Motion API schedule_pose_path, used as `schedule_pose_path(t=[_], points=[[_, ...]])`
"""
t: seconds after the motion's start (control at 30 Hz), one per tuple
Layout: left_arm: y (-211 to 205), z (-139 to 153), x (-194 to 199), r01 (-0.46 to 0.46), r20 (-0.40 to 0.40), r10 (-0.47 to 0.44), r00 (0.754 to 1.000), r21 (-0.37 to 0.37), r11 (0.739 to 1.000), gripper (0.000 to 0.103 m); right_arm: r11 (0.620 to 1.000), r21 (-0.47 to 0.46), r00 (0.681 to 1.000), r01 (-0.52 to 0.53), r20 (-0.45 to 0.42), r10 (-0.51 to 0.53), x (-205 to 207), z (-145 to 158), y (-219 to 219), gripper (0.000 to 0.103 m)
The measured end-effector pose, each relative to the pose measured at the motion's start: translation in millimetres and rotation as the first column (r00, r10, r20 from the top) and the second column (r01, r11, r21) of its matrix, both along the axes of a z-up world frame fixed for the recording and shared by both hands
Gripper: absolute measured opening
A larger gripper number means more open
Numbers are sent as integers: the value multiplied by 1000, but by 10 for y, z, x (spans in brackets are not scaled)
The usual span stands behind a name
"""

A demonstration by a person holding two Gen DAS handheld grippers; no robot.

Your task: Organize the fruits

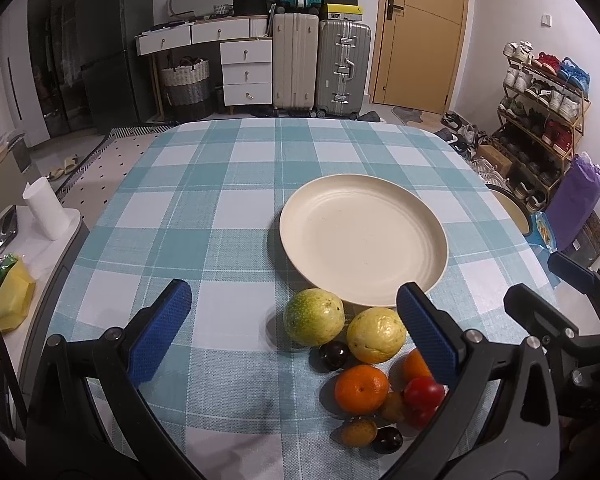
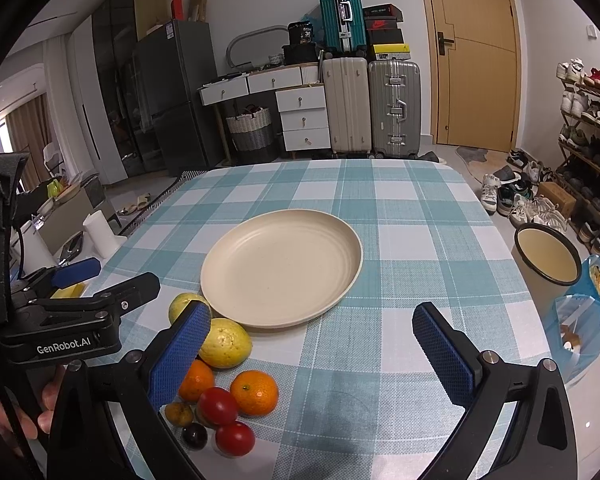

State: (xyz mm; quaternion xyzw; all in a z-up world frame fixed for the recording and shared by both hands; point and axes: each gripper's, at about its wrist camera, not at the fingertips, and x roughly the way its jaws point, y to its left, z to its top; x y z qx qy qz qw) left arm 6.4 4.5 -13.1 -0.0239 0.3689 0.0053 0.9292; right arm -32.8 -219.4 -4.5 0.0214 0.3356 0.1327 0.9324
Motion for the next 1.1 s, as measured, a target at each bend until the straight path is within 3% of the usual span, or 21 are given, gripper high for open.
schedule_pose_path(t=[0.47, 0.63, 1.03, 1.1], points=[[47, -100, 75, 9, -31, -10, 999, -46, 999, 102, 1000, 4, 1000, -1, -8, 2, 0, -12, -7, 103], [159, -182, 148, 18, -76, -29, 997, -135, 991, 102, 1000, 11, 1000, -2, -27, 3, 27, -57, -22, 103], [337, -473, 332, 27, -158, -66, 985, -235, 972, 102, 1000, 17, 998, -5, -62, 6, 108, -175, -33, 103], [352, -529, 373, 30, -179, -79, 981, -260, 965, 98, 1000, 18, 998, -7, -70, 8, 127, -198, -32, 103]])
